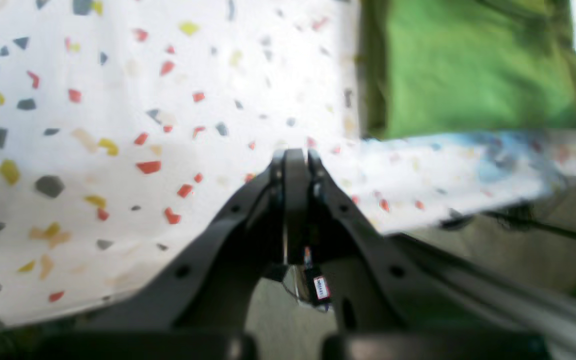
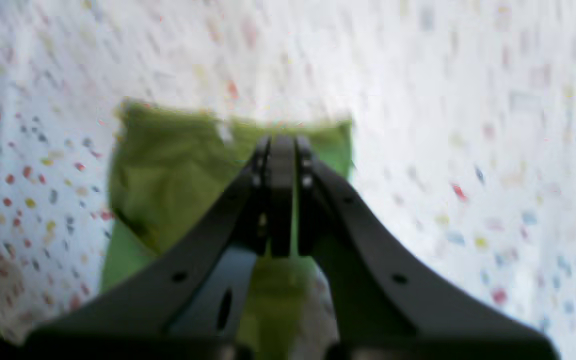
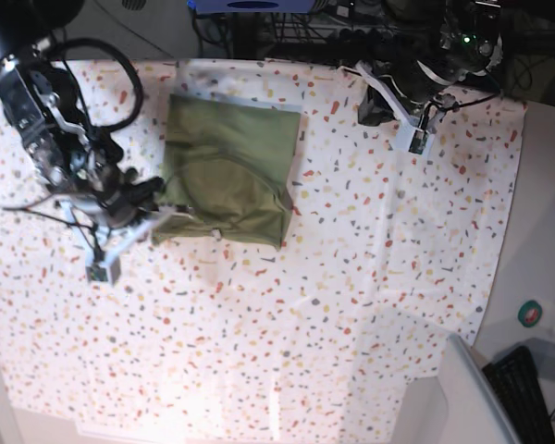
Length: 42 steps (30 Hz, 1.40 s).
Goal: Layout the t-shirt on the table in an organized manner, then fold the t-shirt properly
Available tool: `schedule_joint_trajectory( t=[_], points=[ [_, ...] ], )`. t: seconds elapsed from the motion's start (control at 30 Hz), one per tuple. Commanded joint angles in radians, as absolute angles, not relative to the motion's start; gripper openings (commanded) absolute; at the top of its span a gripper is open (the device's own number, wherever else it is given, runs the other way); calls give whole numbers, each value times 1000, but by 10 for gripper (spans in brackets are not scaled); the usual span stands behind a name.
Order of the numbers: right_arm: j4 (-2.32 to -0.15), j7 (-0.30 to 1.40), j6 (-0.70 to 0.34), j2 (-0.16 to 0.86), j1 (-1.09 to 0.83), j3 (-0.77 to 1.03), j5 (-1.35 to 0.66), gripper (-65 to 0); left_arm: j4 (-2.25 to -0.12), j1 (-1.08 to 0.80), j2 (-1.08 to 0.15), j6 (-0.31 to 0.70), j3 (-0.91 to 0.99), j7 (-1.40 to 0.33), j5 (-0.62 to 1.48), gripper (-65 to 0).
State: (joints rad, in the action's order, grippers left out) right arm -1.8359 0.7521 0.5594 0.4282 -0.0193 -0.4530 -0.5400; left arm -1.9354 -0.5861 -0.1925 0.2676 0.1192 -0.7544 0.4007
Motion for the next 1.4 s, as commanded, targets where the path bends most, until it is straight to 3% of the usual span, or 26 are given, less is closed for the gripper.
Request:
schedule_joint_trajectory(
  t=[0.0, 0.1, 0.2, 0.4, 0.5, 0.63, 0.77, 1.0, 1.07, 1.2, 1.3, 1.37],
  points=[
    [-1876, 733, 562, 467, -51, -398, -535, -650, -1952, -610, -228, 271, 102, -739, 410, -650],
    [-1934, 733, 555, 521, -223, -271, -538, -650, -1954, -662, -305, 271, 8, -736, 395, -650],
    [-1977, 733, 460, 519, -409, -136, -538, -650, -1948, -704, -344, 271, -93, -679, 314, -650],
    [-1951, 733, 260, 394, -696, 76, -533, -650, -1871, -779, -351, 269, -249, -576, 8, -650],
    [-1882, 733, 162, 334, -773, 104, -533, -650, -1762, -780, -349, 268, -286, -558, -28, -650],
    [-1626, 727, 36, 288, -730, 102, -532, -650, -1593, -733, -331, 268, -297, -558, -27, -650],
    [-1299, 605, 13, 272, -636, 90, -532, -650, -1388, -628, -285, 268, -300, -556, -28, -650],
    [-515, 148, 12, 248, -335, -297, -533, -650, -978, -377, -194, 268, -435, -545, -28, -650],
    [-302, -50, 12, 202, -262, -415, -533, -650, -832, -321, -160, 268, -467, -456, -28, -650],
    [-81, -417, 12, 157, -213, -598, -533, -650, -403, -222, -85, 268, -467, -36, -28, -650],
    [-79, -472, 12, 157, -214, -682, -535, -650, -64, -156, -44, 268, -410, 343, -28, -650],
    [-79, -470, 12, 174, -209, -736, -533, -650, 0, -151, -38, 268, -335, 527, -28, -650]
  ],
)
